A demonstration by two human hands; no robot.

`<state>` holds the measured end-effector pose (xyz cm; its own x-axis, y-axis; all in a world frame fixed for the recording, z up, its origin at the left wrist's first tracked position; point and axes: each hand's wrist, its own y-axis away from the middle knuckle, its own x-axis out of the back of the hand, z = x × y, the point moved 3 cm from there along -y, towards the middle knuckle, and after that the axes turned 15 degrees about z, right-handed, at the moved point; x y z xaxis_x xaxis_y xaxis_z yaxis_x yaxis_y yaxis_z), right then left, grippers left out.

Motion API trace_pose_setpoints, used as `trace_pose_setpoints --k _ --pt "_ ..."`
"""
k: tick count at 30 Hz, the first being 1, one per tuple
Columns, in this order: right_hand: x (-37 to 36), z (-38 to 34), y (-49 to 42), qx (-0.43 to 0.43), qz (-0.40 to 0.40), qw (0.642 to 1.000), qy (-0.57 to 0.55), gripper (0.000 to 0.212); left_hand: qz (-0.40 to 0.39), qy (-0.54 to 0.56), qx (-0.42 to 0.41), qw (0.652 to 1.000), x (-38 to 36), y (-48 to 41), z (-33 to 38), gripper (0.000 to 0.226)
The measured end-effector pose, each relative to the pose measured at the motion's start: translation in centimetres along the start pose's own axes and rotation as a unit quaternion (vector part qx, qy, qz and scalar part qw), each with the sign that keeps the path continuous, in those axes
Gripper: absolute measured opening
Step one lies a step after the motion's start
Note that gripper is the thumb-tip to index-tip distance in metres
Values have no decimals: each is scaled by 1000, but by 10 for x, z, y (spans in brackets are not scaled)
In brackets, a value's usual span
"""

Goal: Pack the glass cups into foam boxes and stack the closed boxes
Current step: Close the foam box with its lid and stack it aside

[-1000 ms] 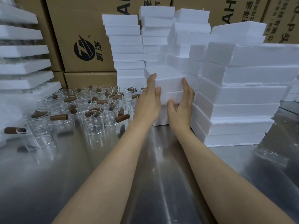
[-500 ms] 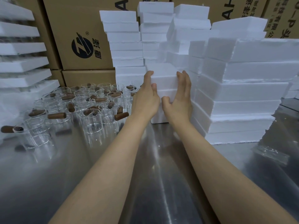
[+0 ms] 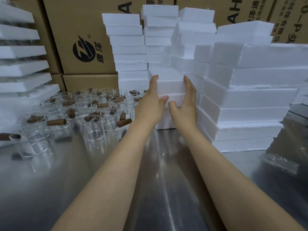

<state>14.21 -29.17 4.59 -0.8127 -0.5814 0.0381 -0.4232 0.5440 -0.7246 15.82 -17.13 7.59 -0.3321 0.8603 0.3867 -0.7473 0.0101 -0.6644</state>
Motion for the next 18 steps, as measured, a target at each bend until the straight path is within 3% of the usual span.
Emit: trace_pose_setpoints --k 4,8,18 --pt "0 -1 2 2 -7 1000 17 81 -50 25 14 998 6 -3 3 92" --pt "2 3 13 33 2 998 52 87 -151 66 78 983 12 -4 8 114" --pt "9 -7 27 121 87 987 53 80 -133 1 124 983 25 -9 5 99"
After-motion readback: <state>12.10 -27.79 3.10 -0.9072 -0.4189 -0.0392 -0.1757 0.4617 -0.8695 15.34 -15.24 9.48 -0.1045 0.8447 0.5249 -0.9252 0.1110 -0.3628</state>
